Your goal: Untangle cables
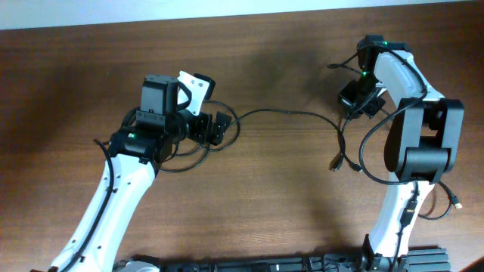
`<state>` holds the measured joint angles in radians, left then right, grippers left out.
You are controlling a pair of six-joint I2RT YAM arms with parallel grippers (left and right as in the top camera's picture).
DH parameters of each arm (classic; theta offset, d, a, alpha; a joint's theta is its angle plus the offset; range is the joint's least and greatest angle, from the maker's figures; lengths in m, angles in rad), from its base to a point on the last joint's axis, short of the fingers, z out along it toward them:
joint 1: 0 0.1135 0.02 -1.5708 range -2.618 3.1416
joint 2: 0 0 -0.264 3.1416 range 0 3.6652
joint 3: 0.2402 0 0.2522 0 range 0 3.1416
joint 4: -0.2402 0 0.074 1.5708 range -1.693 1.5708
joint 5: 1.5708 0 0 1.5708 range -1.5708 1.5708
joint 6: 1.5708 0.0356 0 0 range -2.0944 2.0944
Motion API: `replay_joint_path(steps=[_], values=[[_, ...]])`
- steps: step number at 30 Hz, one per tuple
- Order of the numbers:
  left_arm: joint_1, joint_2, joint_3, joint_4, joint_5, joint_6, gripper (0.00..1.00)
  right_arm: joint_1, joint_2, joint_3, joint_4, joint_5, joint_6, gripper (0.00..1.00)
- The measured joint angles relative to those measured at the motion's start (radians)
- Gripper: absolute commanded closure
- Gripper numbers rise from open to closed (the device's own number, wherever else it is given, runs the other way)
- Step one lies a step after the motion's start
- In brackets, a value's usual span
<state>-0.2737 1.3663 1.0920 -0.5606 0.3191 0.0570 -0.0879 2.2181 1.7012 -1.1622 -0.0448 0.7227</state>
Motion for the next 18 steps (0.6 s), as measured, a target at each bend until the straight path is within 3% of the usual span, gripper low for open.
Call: replay_joint_path(steps=[4, 10, 13, 15, 18], values=[[0.000, 0.000, 0.000, 0.000, 0.000, 0.000, 0.01, 0.000, 0.000, 0.000, 0.000, -0.164, -0.077, 0.96], [0.000, 0.000, 0.000, 0.000, 0.000, 0.000, 0.01, -0.002, 0.000, 0.000, 0.042, -1.008, -0.444, 0.96], [0.000, 0.000, 0.000, 0.000, 0.000, 0.000, 0.01, -0.002, 0.000, 0.000, 0.042, -1.264, -0.546, 0.96], [0.000, 0.000, 0.000, 0.000, 0.000, 0.000, 0.01, -0.002, 0.000, 0.000, 0.042, -1.382, -0.612, 0.96], [0.000, 0.000, 0.000, 0.000, 0.000, 0.000, 0.01, -0.002, -0.003, 0.000, 0.049, -1.396, -0.652, 0.96]])
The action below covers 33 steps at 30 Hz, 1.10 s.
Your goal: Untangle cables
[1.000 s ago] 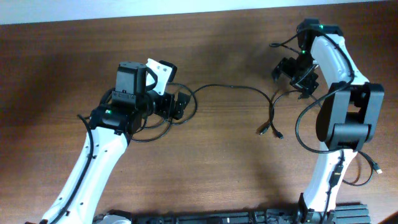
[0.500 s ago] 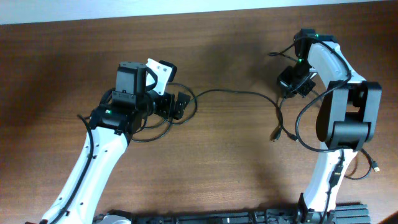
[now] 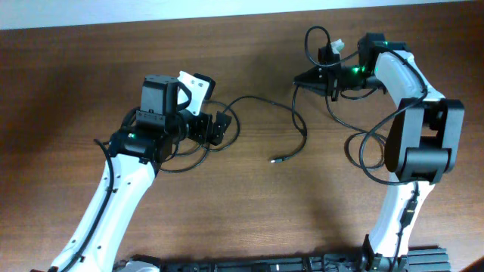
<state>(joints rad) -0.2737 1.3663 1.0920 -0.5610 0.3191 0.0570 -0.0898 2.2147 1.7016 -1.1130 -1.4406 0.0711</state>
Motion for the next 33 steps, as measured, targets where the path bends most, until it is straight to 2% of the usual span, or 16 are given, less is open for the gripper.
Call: replay_joint_path(steps=[2, 7, 13, 16, 20, 23, 25, 30, 31, 32, 33], values=[[0.000, 0.000, 0.000, 0.000, 0.000, 0.000, 0.01, 0.000, -0.011, 0.012, 0.000, 0.131, 0.040, 0.96], [0.000, 0.000, 0.000, 0.001, 0.000, 0.000, 0.01, -0.010, -0.125, 0.037, -0.032, 0.814, 0.305, 0.96], [0.000, 0.000, 0.000, 0.000, 0.000, 0.000, 0.01, -0.100, -0.136, 0.046, -0.191, 1.280, 0.363, 0.96], [0.000, 0.000, 0.000, 0.000, 0.000, 0.000, 0.01, -0.176, -0.136, 0.046, -0.190, 1.464, 0.371, 0.96], [0.000, 0.000, 0.000, 0.000, 0.000, 0.000, 0.01, -0.347, -0.136, 0.046, -0.166, 1.546, 0.374, 0.96], [0.000, 0.000, 0.000, 0.000, 0.000, 0.000, 0.01, -0.551, -0.136, 0.046, -0.171, 1.571, 0.374, 0.96], [0.000, 0.000, 0.000, 0.000, 0.000, 0.000, 0.01, -0.707, -0.136, 0.046, -0.171, 1.573, 0.374, 0.96], [0.000, 0.000, 0.000, 0.000, 0.000, 0.000, 0.01, -0.945, -0.136, 0.046, -0.126, 1.483, 0.374, 0.95], [0.000, 0.000, 0.000, 0.000, 0.000, 0.000, 0.01, -0.977, -0.136, 0.046, -0.120, 1.456, 0.375, 0.86], [0.000, 0.000, 0.000, 0.000, 0.000, 0.000, 0.01, -1.008, -0.136, 0.046, -0.109, 1.421, 0.375, 0.40], [0.000, 0.000, 0.000, 0.000, 0.000, 0.000, 0.01, -1.038, -0.136, 0.046, -0.103, 1.395, 0.377, 0.19]])
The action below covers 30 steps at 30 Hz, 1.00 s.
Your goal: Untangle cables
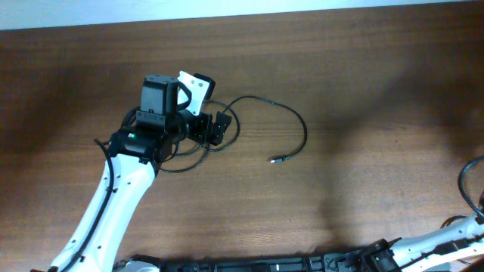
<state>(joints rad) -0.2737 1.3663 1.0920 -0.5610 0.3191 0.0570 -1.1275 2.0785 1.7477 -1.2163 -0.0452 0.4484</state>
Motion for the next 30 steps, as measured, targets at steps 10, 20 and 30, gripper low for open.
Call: replay_joint_path(steps=[10, 20, 30], values=[[0.000, 0.000, 0.000, 0.000, 0.000, 0.000, 0.01, 0.031, -0.006, 0.000, -0.007, -0.164, -0.109, 0.01], [0.000, 0.000, 0.000, 0.000, 0.000, 0.000, 0.01, 0.659, -0.042, 0.000, -0.016, -0.212, -0.207, 0.01], [0.000, 0.000, 0.000, -0.029, -0.051, 0.000, 0.01, 1.254, -0.043, 0.000, 0.146, -0.217, 0.161, 0.01]])
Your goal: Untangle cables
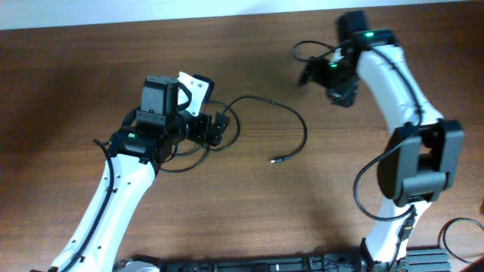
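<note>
A black cable [301, 128] runs from a tangle of loops [190, 155] under my left gripper [210, 128], arcs right across the table and ends in a free plug [277, 159]. The left gripper sits low on the tangle and looks shut on the cable. My right gripper [311, 72] hangs blurred above the table's far side, up and right of the arc, apart from the cable. Its fingers cannot be made out. A second cable loop [458, 234] lies at the lower right corner.
The brown wooden table [249, 219] meets a white wall along its far edge [227, 17]. The right arm's base [412, 177] stands at the right and the left arm [113, 196] crosses the lower left. A black rail [265, 264] runs along the front edge.
My right arm was folded low at the bottom right corner. It now reaches over the far side of the table. A cable loop lies at the lower right. The left gripper and arc are unchanged.
First a cable stretched from the left gripper's tangle to below my right gripper at the far right. Then the arc lay loose with its plug free while the right gripper held another looped cable. The right arm then dropped to the bottom right, and now stands back over the table.
</note>
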`<state>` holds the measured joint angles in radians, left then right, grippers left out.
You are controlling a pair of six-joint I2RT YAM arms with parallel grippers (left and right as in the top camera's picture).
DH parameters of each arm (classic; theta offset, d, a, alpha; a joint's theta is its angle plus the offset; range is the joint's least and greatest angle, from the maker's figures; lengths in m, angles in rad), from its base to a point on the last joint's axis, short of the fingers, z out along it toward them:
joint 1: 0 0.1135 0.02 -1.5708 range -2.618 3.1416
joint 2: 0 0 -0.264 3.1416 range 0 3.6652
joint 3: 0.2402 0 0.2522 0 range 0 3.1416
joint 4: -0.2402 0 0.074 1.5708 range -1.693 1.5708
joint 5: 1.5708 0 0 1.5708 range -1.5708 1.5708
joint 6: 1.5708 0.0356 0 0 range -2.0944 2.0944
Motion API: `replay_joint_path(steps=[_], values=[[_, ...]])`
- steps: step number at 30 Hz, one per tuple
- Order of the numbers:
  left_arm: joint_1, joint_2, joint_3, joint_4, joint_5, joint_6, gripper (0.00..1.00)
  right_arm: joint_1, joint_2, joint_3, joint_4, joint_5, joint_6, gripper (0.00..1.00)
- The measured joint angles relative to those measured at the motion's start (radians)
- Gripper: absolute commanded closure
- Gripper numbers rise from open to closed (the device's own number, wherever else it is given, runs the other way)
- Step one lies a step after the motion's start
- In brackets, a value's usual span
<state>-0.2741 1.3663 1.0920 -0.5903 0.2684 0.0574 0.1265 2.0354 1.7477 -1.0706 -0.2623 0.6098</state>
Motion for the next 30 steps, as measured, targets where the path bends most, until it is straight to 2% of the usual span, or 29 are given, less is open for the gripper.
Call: replay_joint_path(steps=[3, 6, 8, 11, 14, 19, 22, 25, 30], values=[[0.024, 0.000, 0.001, -0.119, -0.180, 0.003, 0.01, 0.160, 0.000, 0.000, 0.087, -0.002, 0.181, 0.01], [0.141, 0.000, 0.001, -0.147, -0.235, 0.026, 0.01, 0.259, -0.002, 0.001, 0.194, -0.001, 0.301, 0.01], [0.223, 0.000, 0.001, -0.152, -0.177, 0.101, 0.01, 0.325, -0.002, 0.001, 0.290, 0.004, 0.355, 0.01], [0.305, 0.000, 0.001, -0.166, -0.117, 0.165, 0.01, 0.405, -0.002, 0.001, 0.306, 0.048, 0.457, 0.01], [0.320, 0.000, 0.001, -0.172, -0.099, 0.184, 0.01, 0.453, 0.000, 0.001, 0.320, 0.075, 0.521, 0.01], [0.320, 0.000, 0.001, -0.173, -0.092, 0.187, 0.01, 0.502, 0.079, 0.001, 0.329, 0.137, 0.548, 0.09], [0.320, 0.000, 0.001, -0.173, -0.091, 0.187, 0.01, 0.506, 0.165, 0.001, 0.347, 0.138, 0.570, 0.34], [0.320, 0.000, 0.001, -0.173, -0.089, 0.187, 0.01, 0.507, 0.193, 0.001, 0.352, 0.146, 0.579, 0.96], [0.320, 0.000, 0.001, -0.173, -0.088, 0.187, 0.01, 0.511, 0.195, 0.001, 0.354, 0.148, 0.558, 0.96]])
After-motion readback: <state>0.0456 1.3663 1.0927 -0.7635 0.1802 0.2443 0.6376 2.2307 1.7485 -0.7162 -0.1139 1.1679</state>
